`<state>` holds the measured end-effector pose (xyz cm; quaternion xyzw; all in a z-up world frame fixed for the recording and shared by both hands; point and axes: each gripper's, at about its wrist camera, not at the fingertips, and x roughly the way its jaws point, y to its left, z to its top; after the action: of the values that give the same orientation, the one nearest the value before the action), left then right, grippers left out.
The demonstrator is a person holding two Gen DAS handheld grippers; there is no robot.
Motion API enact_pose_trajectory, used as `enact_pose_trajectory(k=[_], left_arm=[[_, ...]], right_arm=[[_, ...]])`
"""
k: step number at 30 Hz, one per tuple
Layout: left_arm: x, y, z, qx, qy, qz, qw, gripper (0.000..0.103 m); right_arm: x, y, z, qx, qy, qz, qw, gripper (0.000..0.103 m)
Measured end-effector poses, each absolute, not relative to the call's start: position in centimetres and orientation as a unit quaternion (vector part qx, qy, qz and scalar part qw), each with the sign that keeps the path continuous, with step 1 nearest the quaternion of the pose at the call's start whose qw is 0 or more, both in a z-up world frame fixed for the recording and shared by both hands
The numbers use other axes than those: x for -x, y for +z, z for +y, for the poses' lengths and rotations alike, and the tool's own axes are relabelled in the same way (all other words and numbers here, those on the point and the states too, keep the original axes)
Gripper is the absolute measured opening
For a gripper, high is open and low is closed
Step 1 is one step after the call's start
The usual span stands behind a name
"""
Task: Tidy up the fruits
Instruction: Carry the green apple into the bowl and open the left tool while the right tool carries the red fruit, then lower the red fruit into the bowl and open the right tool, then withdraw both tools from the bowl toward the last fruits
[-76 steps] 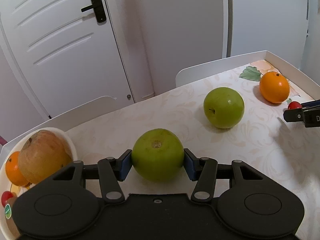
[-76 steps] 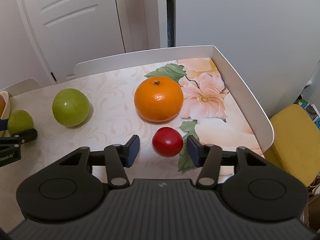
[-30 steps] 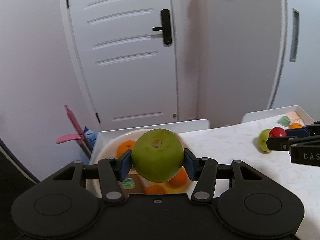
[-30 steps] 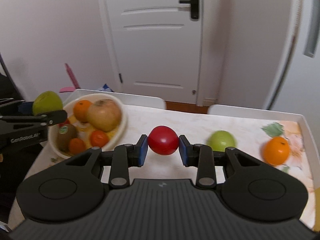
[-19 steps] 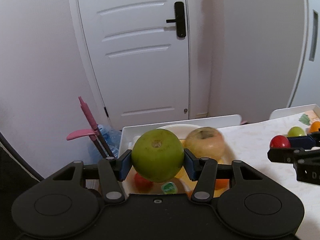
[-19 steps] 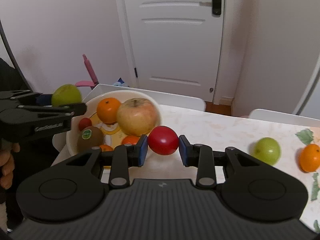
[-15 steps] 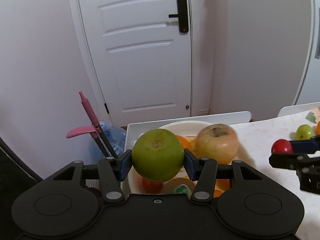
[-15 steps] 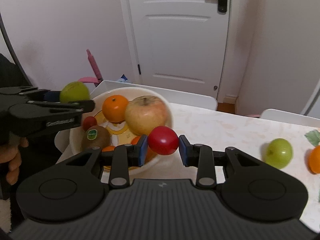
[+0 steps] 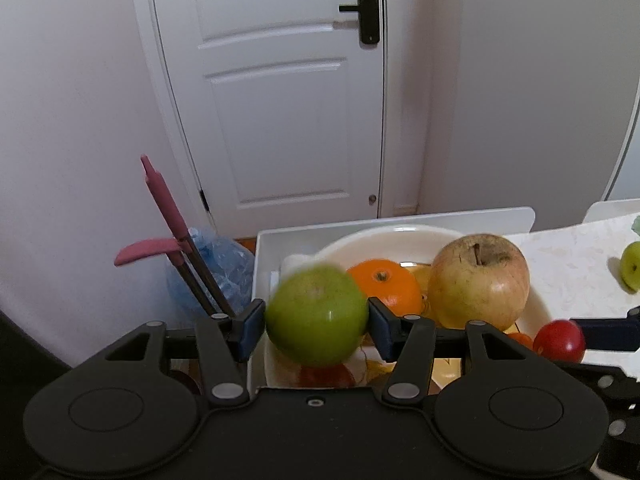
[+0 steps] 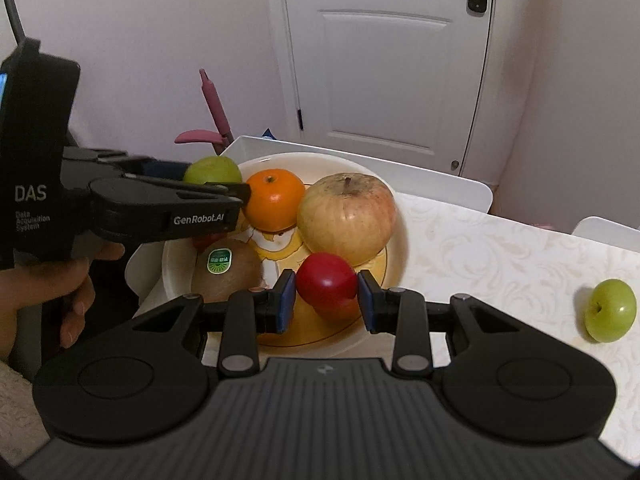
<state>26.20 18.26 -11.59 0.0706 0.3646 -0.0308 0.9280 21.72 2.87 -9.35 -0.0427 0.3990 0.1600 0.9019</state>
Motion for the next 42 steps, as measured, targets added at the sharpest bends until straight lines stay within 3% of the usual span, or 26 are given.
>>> enact_pose_trajectory(k=[1, 6, 8, 13, 19, 28, 30, 32, 33, 42], left_arm=[[-26.1, -11.5, 18.3, -0.072, -0.029, 0.361, 0.929, 0.081], [-25.4, -10.7, 18.9, -0.059, -0.023, 0.360, 0.931, 0.084], [-24.9, -10.4, 19.2, -0.052, -0.018, 0.360, 0.931, 0.092], [-23.4, -9.4, 19.6, -0.042, -0.004, 0.360, 0.932, 0.094], [-22.3, -8.8, 20.3, -0.034, 0.012, 0.360, 0.932, 0.103], [-21.7, -8.7, 21.6, -0.020, 0.023, 0.362, 0.932, 0.103], [-21.6, -8.8, 21.7, -0.021, 0.023, 0.362, 0.932, 0.103], [-21.4, -8.8, 21.7, -0.020, 0.023, 0.361, 0.932, 0.103], [-21.4, -8.7, 21.6, -0.019, 0.023, 0.361, 0.932, 0.103], [-20.8, -8.4, 21.1, -0.026, 0.020, 0.361, 0.932, 0.103]], right_arm=[[-21.7, -9.4, 2.9, 0.043, 0.161, 0.400, 0.902, 0.048], [-22.0, -9.4, 3.2, 0.045, 0.169, 0.400, 0.900, 0.048], [-22.0, -9.4, 3.3, 0.047, 0.173, 0.400, 0.899, 0.048], [-22.4, -9.5, 3.5, 0.050, 0.178, 0.398, 0.898, 0.048], [-22.9, -9.7, 4.0, 0.058, 0.188, 0.393, 0.898, 0.048], [-23.2, -10.6, 4.6, 0.061, 0.191, 0.387, 0.900, 0.049], [-23.0, -10.6, 4.6, 0.062, 0.192, 0.383, 0.901, 0.063], [-22.7, -10.5, 4.6, 0.069, 0.186, 0.375, 0.905, 0.092], [-22.5, -10.3, 4.6, 0.073, 0.182, 0.368, 0.909, 0.096], [-21.1, -9.2, 3.8, 0.072, 0.178, 0.356, 0.914, 0.098]])
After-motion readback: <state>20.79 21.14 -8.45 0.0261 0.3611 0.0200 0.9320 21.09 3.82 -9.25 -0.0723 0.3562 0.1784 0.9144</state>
